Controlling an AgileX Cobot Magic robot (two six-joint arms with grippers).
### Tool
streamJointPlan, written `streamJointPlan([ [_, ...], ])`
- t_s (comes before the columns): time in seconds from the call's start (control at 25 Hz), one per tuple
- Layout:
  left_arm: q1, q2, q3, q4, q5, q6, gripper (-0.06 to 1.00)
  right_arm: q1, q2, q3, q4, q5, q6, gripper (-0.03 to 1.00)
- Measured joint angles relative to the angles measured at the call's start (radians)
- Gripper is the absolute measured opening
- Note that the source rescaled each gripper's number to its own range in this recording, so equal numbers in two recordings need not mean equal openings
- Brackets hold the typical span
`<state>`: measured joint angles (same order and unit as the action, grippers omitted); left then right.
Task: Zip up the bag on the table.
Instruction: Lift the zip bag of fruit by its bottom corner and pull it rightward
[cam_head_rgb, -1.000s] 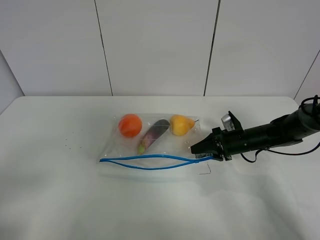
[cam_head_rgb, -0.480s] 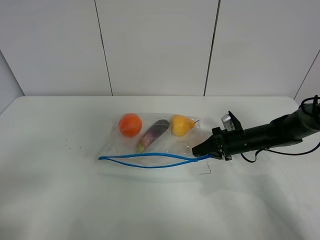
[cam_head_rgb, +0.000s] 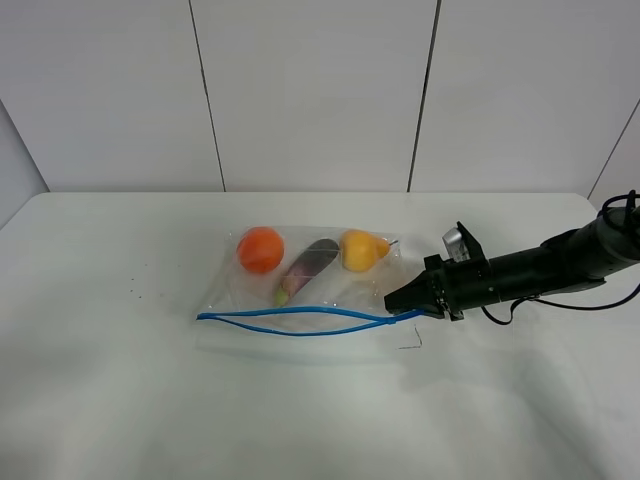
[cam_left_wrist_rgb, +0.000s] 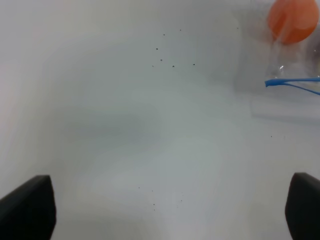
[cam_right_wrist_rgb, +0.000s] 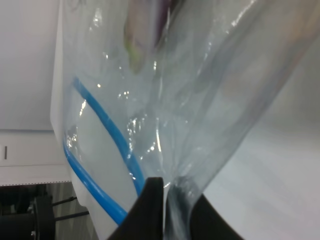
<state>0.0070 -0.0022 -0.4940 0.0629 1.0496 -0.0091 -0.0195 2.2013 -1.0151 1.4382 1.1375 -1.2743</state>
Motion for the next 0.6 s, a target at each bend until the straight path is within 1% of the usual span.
streamJointPlan([
  [0.2,0.0,0.0,0.0,0.0,0.0,0.0,1.0,0.0,0.0,0.0,0.005,0.009,0.001,0.07],
  [0.24,0.0,0.0,0.0,0.0,0.0,0.0,1.0,0.0,0.0,0.0,0.006,0.01,0.006,0.06],
  [0.32,0.0,0.0,0.0,0.0,0.0,0.0,1.0,0.0,0.0,0.0,0.007,0.015,0.018,0.0],
  [0.44,0.0,0.0,0.0,0.0,0.0,0.0,1.0,0.0,0.0,0.0,0.011,0.046,0.025,0.0],
  [0.6,0.0,0.0,0.0,0.0,0.0,0.0,1.0,0.0,-0.001,0.0,0.014,0.06,0.042,0.0],
])
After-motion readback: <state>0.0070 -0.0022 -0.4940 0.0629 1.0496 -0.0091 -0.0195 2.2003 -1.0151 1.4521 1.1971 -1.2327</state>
